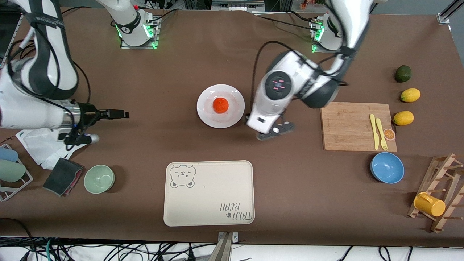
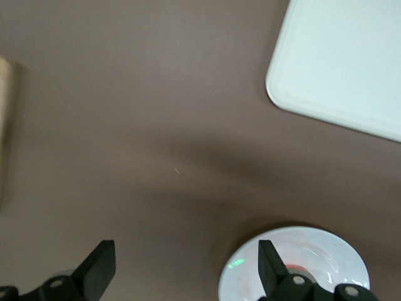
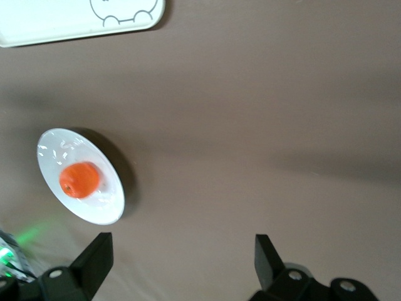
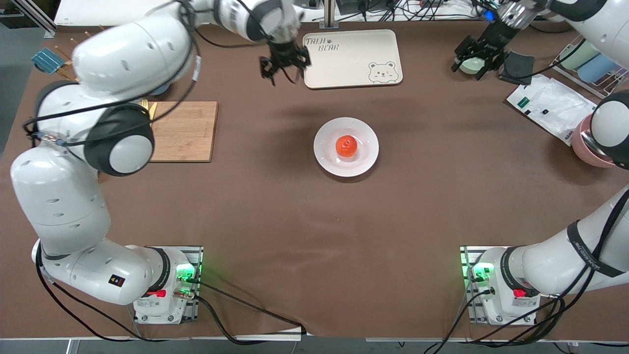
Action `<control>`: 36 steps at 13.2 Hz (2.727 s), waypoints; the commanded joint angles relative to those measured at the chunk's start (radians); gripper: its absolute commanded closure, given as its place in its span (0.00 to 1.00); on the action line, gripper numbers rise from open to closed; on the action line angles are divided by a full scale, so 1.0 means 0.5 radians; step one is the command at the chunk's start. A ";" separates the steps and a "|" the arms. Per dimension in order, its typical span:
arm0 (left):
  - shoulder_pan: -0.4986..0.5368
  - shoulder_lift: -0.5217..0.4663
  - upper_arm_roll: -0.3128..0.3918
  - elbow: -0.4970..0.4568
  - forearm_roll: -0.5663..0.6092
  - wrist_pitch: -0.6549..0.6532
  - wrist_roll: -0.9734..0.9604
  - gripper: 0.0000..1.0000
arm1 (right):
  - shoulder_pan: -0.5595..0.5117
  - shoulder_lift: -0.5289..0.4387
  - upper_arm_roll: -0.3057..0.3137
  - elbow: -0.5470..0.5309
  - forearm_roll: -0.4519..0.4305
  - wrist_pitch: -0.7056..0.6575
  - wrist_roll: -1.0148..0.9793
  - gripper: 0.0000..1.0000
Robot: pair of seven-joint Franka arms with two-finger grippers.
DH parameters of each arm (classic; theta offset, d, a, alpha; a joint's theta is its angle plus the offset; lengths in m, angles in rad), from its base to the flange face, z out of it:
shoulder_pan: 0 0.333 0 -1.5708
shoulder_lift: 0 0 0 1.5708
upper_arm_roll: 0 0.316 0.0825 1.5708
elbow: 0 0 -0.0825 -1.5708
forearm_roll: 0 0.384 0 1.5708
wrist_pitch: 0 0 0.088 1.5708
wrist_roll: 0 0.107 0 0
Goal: Place orange and plate with both arms
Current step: 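Release the orange and withdraw the left gripper while the right gripper approaches, then grasp the white plate rim with the right gripper while the left gripper retracts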
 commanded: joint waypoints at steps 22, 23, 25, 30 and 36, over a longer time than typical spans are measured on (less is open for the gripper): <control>0.908 -1.148 0.189 -0.559 -0.098 -0.447 1.589 0.00 | 0.189 0.400 0.526 -0.801 2.095 0.917 -1.651 0.00; 0.908 -1.148 0.186 -0.559 -0.098 -0.450 1.589 0.00 | 0.201 0.403 0.526 -0.801 2.095 0.917 -1.652 0.00; 0.905 -1.148 0.186 -0.559 -0.098 -0.450 1.589 0.00 | 0.225 0.406 0.526 -0.798 2.089 0.917 -1.670 0.10; 0.902 -1.151 0.186 -0.559 -0.098 -0.456 1.592 0.00 | 0.247 0.461 0.523 -0.776 2.086 0.905 -1.936 0.91; 0.895 -1.151 0.183 -0.559 -0.098 -0.462 1.589 0.00 | 0.222 0.547 0.523 -0.681 2.089 0.895 -2.050 1.00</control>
